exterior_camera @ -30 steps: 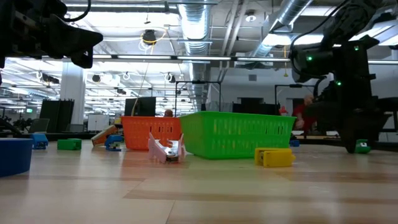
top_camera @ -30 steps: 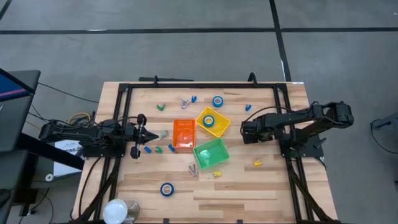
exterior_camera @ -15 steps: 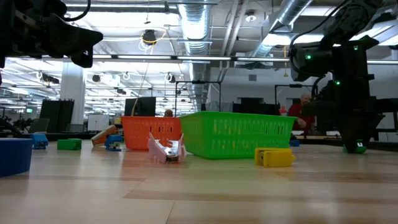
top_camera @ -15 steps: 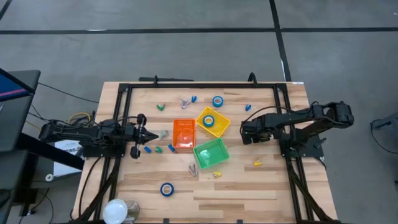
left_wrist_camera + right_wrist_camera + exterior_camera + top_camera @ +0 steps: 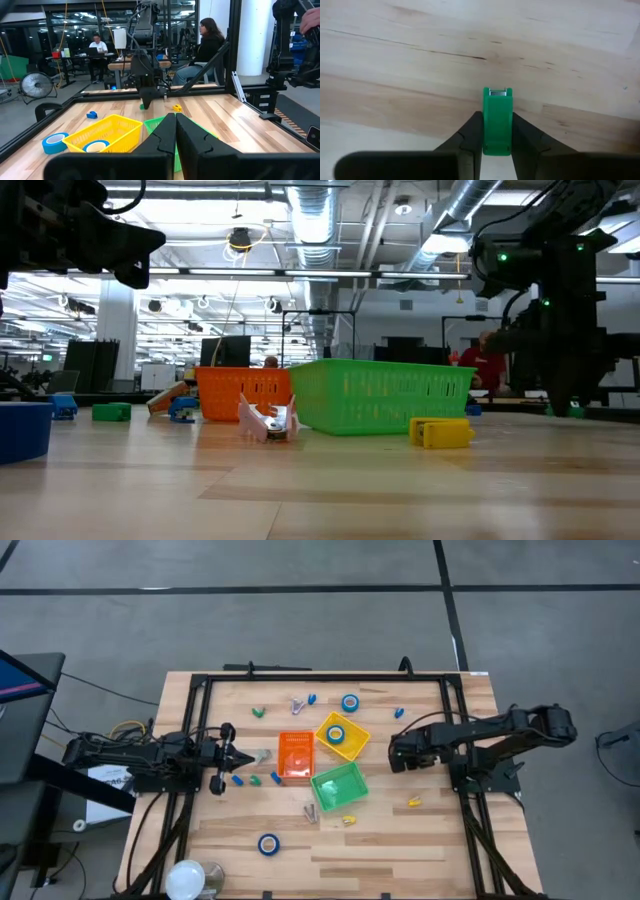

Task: Pick and place Stapler, Stapler remover, tape
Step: Put the green stapler into the green bin

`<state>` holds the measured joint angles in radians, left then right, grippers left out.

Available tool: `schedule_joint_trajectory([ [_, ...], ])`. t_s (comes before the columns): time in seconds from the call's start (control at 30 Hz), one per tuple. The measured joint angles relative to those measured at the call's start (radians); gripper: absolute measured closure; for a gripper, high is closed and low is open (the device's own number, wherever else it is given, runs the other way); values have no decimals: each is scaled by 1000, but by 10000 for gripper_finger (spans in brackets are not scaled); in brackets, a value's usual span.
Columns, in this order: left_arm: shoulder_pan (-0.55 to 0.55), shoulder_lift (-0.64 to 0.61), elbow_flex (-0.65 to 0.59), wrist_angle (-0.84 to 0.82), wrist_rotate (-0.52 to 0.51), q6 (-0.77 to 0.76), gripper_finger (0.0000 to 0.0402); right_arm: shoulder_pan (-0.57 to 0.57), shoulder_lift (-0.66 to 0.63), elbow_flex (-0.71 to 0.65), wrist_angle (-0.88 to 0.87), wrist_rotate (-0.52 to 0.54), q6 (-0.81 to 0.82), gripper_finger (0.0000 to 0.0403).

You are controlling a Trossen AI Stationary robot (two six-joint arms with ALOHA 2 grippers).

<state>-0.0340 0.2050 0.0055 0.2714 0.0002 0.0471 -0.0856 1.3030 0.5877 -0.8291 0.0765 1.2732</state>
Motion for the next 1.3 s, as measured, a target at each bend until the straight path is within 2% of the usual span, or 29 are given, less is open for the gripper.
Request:
schedule_joint_trajectory([
  [0.7,0,0,0,0,0,0,398,-66,-5,276,0,56,-267,337],
  [1.0,0,0,0,0,0,0,398,-69,-3,418,7,56,-464,337],
  [1.3,0,0,0,1,0,0,398,-23,123,549,-1,51,-604,337],
])
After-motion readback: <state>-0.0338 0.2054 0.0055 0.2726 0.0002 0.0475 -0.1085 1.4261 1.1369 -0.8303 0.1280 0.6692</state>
